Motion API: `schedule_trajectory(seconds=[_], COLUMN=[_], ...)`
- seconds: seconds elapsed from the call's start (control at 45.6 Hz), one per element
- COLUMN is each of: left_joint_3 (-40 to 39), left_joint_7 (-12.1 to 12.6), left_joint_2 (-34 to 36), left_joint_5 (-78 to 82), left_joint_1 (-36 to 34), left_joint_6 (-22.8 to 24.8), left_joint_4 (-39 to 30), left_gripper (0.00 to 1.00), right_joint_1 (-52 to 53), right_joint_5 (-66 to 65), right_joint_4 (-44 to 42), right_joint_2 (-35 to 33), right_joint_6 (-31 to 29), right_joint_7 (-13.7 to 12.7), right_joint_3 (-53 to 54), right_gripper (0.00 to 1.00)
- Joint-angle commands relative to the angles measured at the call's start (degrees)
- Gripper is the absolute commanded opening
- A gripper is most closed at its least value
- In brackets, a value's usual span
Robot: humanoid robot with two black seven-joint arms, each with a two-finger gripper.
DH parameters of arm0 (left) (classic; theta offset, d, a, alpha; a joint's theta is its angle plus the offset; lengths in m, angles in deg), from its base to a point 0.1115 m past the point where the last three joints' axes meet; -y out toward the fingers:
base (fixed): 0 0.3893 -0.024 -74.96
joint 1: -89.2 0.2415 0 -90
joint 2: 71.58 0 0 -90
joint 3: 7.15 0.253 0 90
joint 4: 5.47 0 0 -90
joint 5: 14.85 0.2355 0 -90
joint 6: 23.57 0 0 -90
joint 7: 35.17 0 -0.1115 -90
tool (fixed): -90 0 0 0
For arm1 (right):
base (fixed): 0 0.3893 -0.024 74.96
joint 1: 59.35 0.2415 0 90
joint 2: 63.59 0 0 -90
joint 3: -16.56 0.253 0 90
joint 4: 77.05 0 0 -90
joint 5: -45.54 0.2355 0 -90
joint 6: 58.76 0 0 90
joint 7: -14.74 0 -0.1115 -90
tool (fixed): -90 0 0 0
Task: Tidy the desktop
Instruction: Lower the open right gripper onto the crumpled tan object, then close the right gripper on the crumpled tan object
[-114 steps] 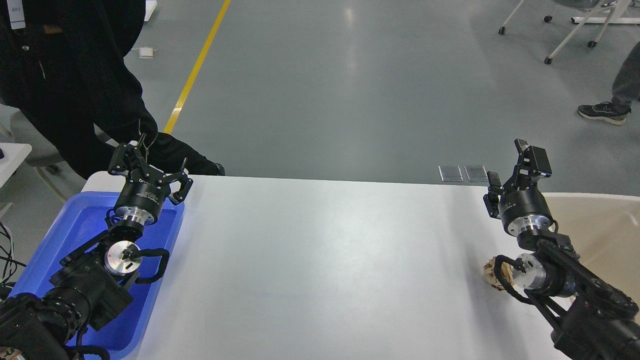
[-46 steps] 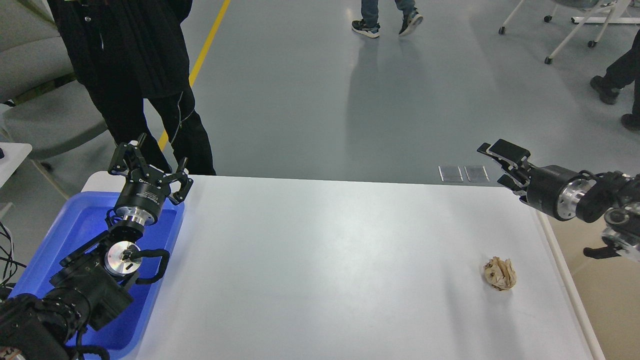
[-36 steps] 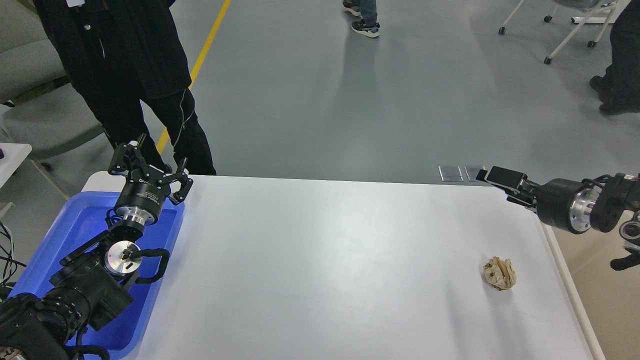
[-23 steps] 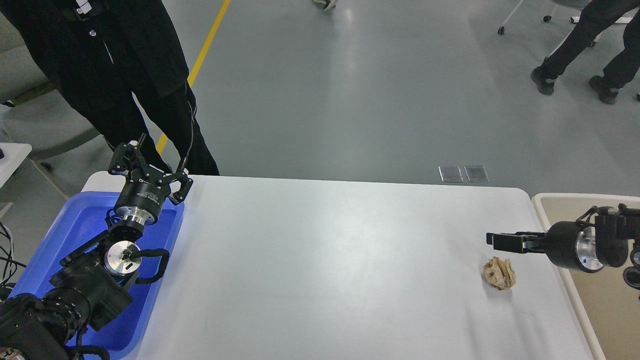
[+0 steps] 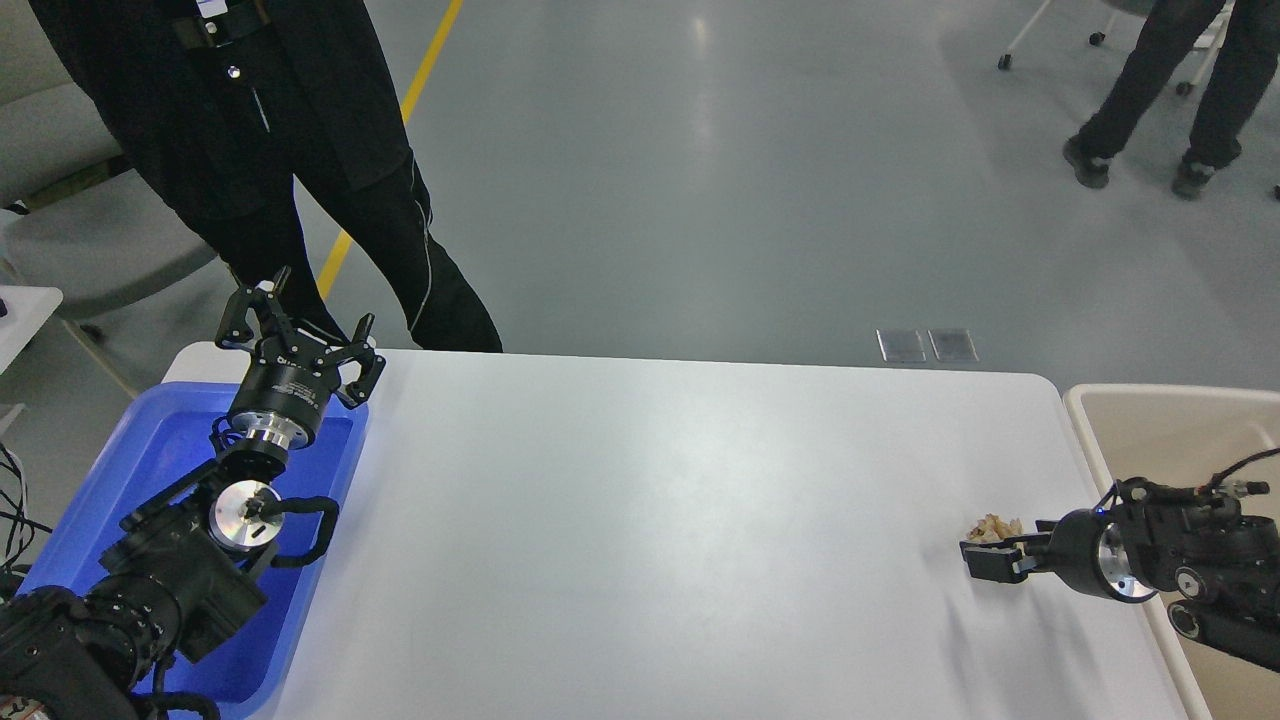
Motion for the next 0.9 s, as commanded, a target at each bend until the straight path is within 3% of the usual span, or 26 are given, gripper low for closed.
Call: schedule_trajectory(seconds=[0.0,0.615,0.746,0.768,0.812,0.878], left_joint_3=[0.00,0.00,-0.09,0.00,0.00,-0.09], left_joint_7=[0.01,0.01,0.01,0.01,0.01,0.01], left_joint_2=[0.00,0.00,0.00,0.00,0.00,0.00], left_joint_5=[0.00,0.00,0.00,0.00,0.00,0.00], left_joint_1=[0.00,0.00,0.00,0.00,0.00,0.00], left_joint_6=[0.00,0.00,0.00,0.00,0.00,0.00], left_joint_4=[0.00,0.00,0.00,0.00,0.00,0.00], left_gripper=[1.00,1.00,1.00,1.00,1.00,1.00], right_joint_1=[-2.45,-6.05,-7.02,-7.02,-7.02,-6.93], right_joint_5=[-0.04,0.05,0.05,0.14,0.49,1.63], right_joint_4=[-6.94,-19.24,-22.41,-22.85,-23.90,-24.78], right_joint_2=[5.26,12.29,13.70,13.70,13.97,14.76], right_joint_6=[1.17,5.12,7.06,6.97,6.97,7.06], right_joint_7=[1.03,1.82,3.14,3.14,3.14,3.14], right_joint_3=[-0.17,-1.14,-1.14,-0.96,-0.79,-0.26], right_gripper=[1.00,0.98,0.81,0.75,0.51,0.35])
